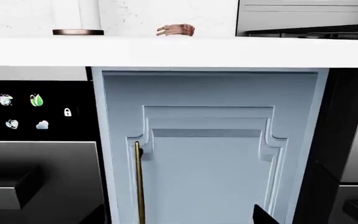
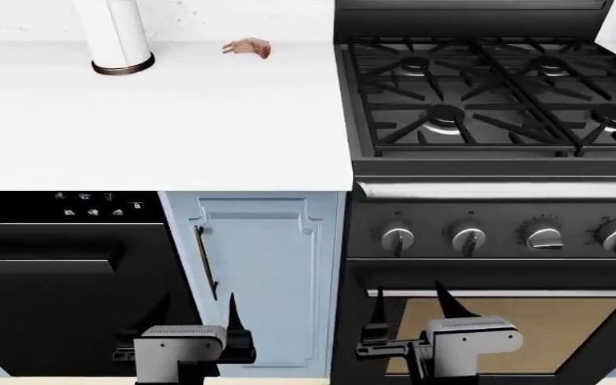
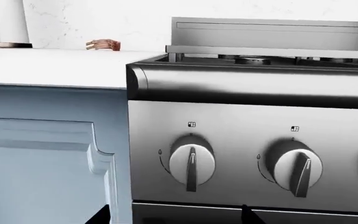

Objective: Close the microwave door

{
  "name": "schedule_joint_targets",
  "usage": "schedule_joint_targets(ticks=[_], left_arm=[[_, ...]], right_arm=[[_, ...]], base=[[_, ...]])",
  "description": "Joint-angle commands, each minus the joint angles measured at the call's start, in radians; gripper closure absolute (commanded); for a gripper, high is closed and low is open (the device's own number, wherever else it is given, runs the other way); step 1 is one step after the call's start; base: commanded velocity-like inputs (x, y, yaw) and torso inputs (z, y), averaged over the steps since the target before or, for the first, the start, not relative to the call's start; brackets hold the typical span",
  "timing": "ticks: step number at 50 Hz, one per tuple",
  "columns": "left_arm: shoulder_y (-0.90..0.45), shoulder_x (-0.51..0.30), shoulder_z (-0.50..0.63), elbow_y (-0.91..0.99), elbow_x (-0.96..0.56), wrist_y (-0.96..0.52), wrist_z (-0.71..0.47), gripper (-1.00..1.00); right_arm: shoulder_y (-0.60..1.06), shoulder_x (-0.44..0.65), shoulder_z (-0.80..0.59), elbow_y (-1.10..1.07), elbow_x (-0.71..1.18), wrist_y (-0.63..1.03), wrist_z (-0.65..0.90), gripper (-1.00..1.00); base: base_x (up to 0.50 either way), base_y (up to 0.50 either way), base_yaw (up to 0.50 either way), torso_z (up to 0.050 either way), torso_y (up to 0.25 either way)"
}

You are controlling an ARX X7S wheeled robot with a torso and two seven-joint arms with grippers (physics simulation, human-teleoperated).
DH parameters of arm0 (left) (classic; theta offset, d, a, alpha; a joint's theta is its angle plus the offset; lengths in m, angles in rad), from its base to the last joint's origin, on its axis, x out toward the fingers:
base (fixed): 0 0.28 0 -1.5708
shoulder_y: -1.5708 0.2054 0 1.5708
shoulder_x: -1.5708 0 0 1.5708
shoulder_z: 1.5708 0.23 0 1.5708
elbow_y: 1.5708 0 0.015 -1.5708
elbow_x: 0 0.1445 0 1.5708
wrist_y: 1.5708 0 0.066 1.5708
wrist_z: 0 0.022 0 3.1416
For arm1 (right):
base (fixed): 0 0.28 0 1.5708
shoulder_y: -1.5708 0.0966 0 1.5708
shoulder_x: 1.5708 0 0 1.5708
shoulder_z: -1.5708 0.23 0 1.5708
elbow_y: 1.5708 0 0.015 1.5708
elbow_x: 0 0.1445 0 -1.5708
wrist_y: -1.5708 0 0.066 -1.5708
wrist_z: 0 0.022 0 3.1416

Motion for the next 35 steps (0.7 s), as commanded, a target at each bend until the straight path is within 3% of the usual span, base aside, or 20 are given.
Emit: schedule_joint_targets(ticks=[1, 12, 14, 16, 20, 22, 25, 35], left_arm=[[-0.003, -0.005, 0.010, 0.001, -0.006, -0.004, -0.008, -1.00], [-0.007, -0.016, 0.014, 0.022, -0.007, -0.003, -0.021, -1.00], [-0.147, 0.084, 0.066, -0.122, 0.092, 0.214, -0.071, -1.00], [-0.202, 0.116, 0.089, -0.186, 0.127, 0.307, -0.099, -1.00], [-0.219, 0.113, 0.114, -0.043, 0.131, 0.203, -0.123, -1.00], [-0.239, 0.103, 0.118, -0.022, 0.125, 0.183, -0.122, -1.00], [-0.217, 0.081, 0.121, 0.170, 0.128, 0.056, -0.133, -1.00], [-0.263, 0.050, 0.124, 0.454, 0.119, -0.193, -0.140, -1.00]], right_arm=[[0.001, 0.005, -0.002, 0.002, 0.019, -0.003, 0.006, -1.00], [0.002, 0.009, -0.008, 0.010, 0.017, -0.027, 0.017, -1.00], [0.237, 0.024, 0.023, 0.120, 0.040, -0.075, -0.029, -1.00], [0.364, 0.025, 0.036, 0.222, 0.050, -0.119, -0.055, -1.00], [0.444, 0.049, 0.048, 0.175, 0.052, -0.067, -0.049, -1.00], [0.430, 0.075, 0.052, 0.008, 0.067, 0.063, -0.027, -1.00], [0.448, 0.098, 0.052, -0.114, 0.065, 0.164, -0.007, -1.00], [0.593, 0.138, 0.070, -0.269, 0.087, 0.363, 0.016, -1.00]], base=[[0.00, 0.00, 0.00, 0.000, 0.000], [0.00, 0.00, 0.00, 0.000, 0.000], [0.00, 0.00, 0.00, 0.000, 0.000], [0.00, 0.00, 0.00, 0.000, 0.000], [0.00, 0.00, 0.00, 0.000, 0.000], [0.00, 0.00, 0.00, 0.000, 0.000], [0.00, 0.00, 0.00, 0.000, 0.000], [0.00, 0.00, 0.00, 0.000, 0.000]])
